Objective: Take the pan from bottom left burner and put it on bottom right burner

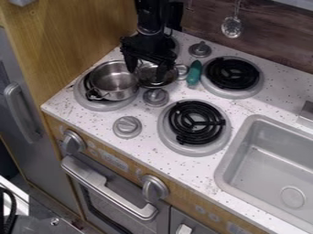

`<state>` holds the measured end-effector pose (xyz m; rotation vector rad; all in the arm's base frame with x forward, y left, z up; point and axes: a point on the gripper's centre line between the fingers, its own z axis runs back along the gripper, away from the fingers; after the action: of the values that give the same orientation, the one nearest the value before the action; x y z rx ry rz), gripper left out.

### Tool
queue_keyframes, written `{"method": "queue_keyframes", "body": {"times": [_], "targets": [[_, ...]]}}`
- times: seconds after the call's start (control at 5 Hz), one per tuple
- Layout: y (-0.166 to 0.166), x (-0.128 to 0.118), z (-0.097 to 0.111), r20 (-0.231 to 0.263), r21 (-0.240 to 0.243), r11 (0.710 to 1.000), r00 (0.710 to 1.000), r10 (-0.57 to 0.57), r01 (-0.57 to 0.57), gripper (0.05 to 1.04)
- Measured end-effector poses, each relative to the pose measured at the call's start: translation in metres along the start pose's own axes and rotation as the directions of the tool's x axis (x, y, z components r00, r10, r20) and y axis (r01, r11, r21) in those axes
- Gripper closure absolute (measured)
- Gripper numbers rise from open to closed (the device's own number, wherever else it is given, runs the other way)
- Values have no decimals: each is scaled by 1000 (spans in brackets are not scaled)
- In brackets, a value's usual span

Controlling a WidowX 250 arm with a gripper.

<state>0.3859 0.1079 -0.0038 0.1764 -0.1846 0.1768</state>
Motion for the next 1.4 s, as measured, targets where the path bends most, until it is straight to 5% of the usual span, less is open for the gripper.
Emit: {"method": "queue_keyframes", "body": {"times": [0.2, 0.8, 1.4], "targets": [[-3, -10, -16, -49, -4, 1000, 999, -5, 5, 85], [-90, 82, -35, 21, -75, 980, 983, -185, 186, 85], [-76, 94, -47, -21, -33, 991, 991, -131, 130, 85]]}}
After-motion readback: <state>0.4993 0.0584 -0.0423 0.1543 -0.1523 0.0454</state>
